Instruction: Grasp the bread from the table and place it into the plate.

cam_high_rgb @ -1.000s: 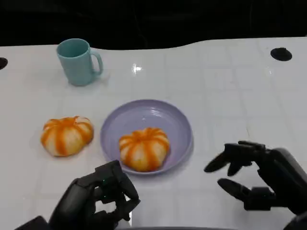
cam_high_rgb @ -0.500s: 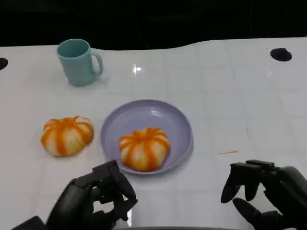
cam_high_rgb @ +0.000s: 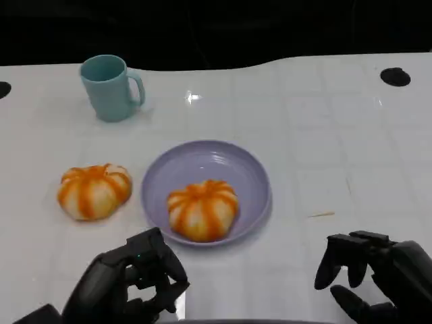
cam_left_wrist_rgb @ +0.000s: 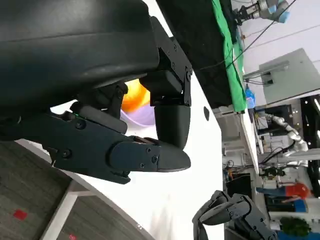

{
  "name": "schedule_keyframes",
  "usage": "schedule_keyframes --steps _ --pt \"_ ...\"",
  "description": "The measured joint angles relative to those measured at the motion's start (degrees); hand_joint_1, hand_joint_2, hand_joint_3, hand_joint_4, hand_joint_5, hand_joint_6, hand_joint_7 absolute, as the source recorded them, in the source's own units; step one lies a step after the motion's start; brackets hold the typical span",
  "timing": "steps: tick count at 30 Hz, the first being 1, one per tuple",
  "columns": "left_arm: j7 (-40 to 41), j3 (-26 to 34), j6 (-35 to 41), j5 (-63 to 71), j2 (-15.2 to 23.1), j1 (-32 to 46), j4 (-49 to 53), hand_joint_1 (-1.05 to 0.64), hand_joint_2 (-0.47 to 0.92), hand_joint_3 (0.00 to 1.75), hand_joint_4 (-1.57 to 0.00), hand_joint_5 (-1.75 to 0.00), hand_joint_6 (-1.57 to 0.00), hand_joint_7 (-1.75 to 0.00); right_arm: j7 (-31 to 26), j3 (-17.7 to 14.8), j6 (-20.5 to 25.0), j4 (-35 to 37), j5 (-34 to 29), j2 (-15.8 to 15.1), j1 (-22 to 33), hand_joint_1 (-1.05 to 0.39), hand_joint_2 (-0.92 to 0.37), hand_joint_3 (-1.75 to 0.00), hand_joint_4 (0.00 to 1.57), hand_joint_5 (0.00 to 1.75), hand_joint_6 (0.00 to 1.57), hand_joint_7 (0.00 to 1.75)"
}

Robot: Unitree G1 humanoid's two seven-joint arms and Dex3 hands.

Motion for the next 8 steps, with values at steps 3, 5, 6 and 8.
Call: schedule_keyframes --steps 3,5,6,8 --pt "-0.38 0.15 -0.23 -0.05 0.22 -0.01 0.20 -0.54 0.92 0.31 -0.66 -1.75 -0.60 -1.53 -0.69 0.08 -0.32 0.57 -0.33 0.04 -0.38 -0.02 -0.27 -1.22 0.72 1.74 0.66 1.42" --pt "-0.38 0.32 -0.44 -0.19 0.38 -0.01 0.31 -0.54 0.92 0.30 -0.67 -1.75 -0.60 -1.53 -1.19 0.15 -0.35 0.69 -0.54 0.12 -0.62 -0.03 -0.26 -1.22 0.72 1.73 0.66 1.40" --pt "-0.38 0.40 -0.44 -0.46 0.41 -0.01 0.32 -0.54 0.92 0.30 -0.67 -1.75 -0.61 -1.52 -1.39 0.20 -0.35 0.71 -0.63 0.17 -0.71 -0.03 -0.26 -1.22 0.73 1.73 0.66 1.40" --pt "-0.38 0.55 -0.52 -0.62 0.41 -0.01 0.35 -0.54 0.92 0.30 -0.67 -1.75 -0.61 -1.52 -1.52 0.34 -0.35 0.72 -0.98 0.33 -0.85 -0.03 -0.26 -1.22 0.73 1.73 0.67 1.39"
